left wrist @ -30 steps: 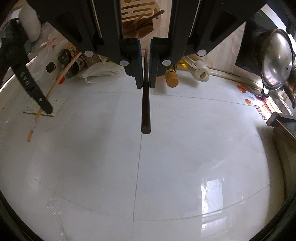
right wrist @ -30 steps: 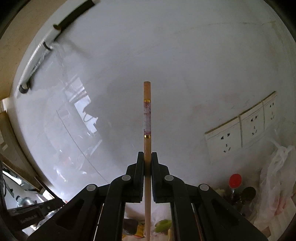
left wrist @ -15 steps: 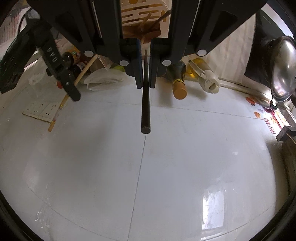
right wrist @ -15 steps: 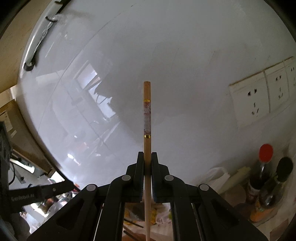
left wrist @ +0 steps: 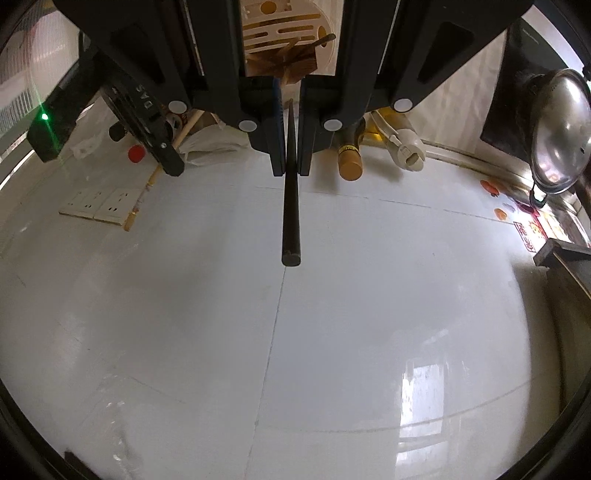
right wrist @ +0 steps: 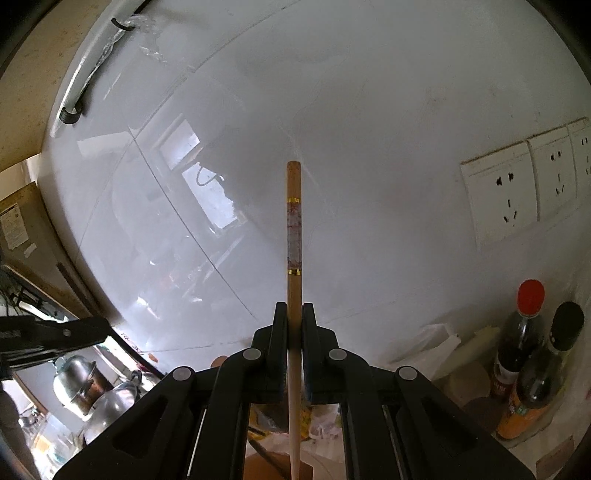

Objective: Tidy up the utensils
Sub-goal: 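Lower both held chopsticks upright into the holder's slotted top, then open both tools to release the chopsticks into the holder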

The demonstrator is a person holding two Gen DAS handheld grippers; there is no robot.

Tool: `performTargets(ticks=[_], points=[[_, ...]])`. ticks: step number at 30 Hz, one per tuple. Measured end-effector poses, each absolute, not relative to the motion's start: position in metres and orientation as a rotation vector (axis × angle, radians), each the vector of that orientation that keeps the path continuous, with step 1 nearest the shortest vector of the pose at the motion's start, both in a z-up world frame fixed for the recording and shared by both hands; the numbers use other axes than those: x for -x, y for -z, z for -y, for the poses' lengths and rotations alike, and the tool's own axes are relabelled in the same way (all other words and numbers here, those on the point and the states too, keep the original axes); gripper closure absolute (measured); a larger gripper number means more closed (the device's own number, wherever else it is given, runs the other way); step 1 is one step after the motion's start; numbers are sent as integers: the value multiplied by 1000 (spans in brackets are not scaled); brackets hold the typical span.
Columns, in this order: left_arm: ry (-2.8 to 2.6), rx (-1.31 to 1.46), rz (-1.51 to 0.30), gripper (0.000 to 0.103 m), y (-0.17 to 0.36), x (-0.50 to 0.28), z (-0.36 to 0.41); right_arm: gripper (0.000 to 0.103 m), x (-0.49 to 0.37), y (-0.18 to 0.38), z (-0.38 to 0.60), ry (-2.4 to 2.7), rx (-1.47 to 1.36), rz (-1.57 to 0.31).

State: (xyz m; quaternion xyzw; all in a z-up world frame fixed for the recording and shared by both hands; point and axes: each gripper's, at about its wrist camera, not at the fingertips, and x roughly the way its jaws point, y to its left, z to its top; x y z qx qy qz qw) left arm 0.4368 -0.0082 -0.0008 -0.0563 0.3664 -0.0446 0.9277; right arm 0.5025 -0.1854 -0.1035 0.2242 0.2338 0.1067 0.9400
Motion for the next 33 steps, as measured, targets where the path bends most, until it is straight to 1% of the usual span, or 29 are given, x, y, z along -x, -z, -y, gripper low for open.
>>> performTargets(ticks=[13, 24, 30, 33], points=[[80, 95, -770, 99, 10, -426, 8, 96, -506, 104, 174, -218, -404, -476], [89, 92, -761, 99, 7, -416, 14, 96, -504, 99, 172, -226, -386, -461], [100, 76, -803, 99, 24, -419, 17, 96, -507, 105, 171, -239, -374, -483], [89, 81, -824, 96, 33, -419, 16, 96, -505, 109, 170, -274, -362, -504]])
